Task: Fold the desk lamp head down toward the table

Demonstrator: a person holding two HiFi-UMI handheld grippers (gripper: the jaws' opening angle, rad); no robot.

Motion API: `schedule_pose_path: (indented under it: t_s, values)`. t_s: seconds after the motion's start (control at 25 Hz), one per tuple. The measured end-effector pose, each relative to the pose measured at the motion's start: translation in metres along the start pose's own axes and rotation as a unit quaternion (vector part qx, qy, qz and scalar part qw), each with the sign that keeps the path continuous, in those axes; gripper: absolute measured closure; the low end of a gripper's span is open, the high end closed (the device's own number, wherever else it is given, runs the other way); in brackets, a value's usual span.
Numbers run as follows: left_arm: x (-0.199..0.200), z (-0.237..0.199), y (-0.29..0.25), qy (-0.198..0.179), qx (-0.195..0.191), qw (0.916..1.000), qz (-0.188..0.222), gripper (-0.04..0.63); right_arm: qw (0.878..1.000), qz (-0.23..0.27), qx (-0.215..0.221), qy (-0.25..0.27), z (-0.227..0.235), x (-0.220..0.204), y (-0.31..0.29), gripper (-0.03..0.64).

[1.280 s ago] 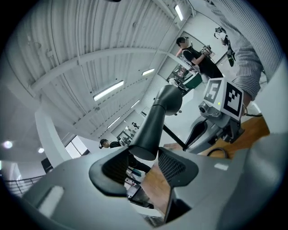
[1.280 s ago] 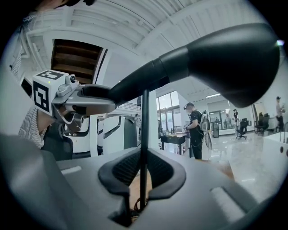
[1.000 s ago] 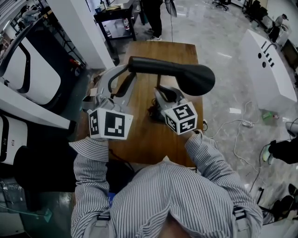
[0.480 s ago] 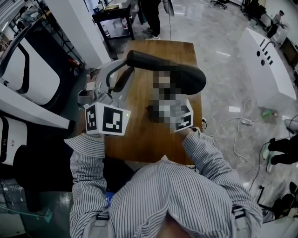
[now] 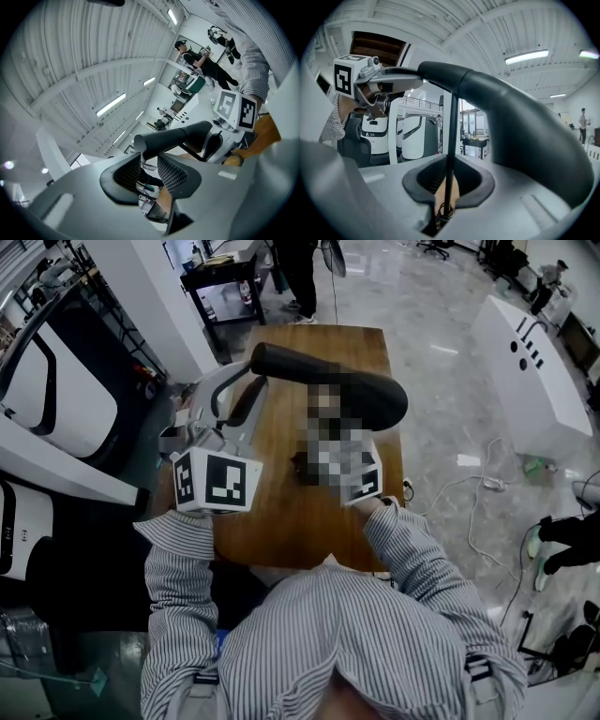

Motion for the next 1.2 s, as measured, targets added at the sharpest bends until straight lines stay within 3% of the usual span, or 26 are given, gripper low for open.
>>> schedule_pose_path:
  t_s: [0.2, 0.36, 0.48, 0.64, 0.76, 0.84, 1.04, 1.2]
  values:
    - [-0.009, 0.018, 0.003, 0.113, 0.039, 0.9925, 0.028, 0.440, 0.999, 0.005, -0.023, 0.042, 0.001, 0.006, 0.015, 0.568]
    - [-0.017, 0.041, 0.007, 0.218, 0.054, 0.9733, 0.050, 0.440, 0.998, 0.024, -0.026, 0.045, 0.002, 0.010, 0.034, 0.568]
    - [-0.025, 0.062, 0.012, 0.318, 0.057, 0.9436, 0.071, 0.443, 0.998, 0.032, -0.029, 0.037, 0.001, 0.005, 0.052, 0.574]
    - [-0.033, 0.102, 0.013, 0.447, 0.031, 0.8916, 0.065, 0.478, 0.998, 0.049, -0.035, 0.022, -0.002, 0.003, 0.078, 0.595]
    - [-0.039, 0.135, 0.012, 0.514, 0.000, 0.8571, 0.039, 0.486, 0.997, 0.069, -0.033, 0.008, -0.009, 0.006, 0.095, 0.608]
    - [-0.041, 0.152, 0.013, 0.540, -0.011, 0.8409, 0.024, 0.505, 0.997, 0.075, -0.029, 0.010, -0.016, 0.007, 0.100, 0.615]
    - [-0.042, 0.173, 0.015, 0.560, -0.024, 0.8282, 0.008, 0.601, 0.998, 0.065, -0.020, 0.003, -0.023, -0.005, 0.101, 0.615]
    - [-0.038, 0.185, 0.017, 0.554, -0.039, 0.8317, 0.003, 0.601, 0.998, 0.051, -0.024, -0.007, -0.023, -0.015, 0.105, 0.615]
Point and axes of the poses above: the fingertips, and each gripper's own axes: y backward along the fingers, z to its right, x out of its top, the point moved 3 cm from there along y, backward along the fingers
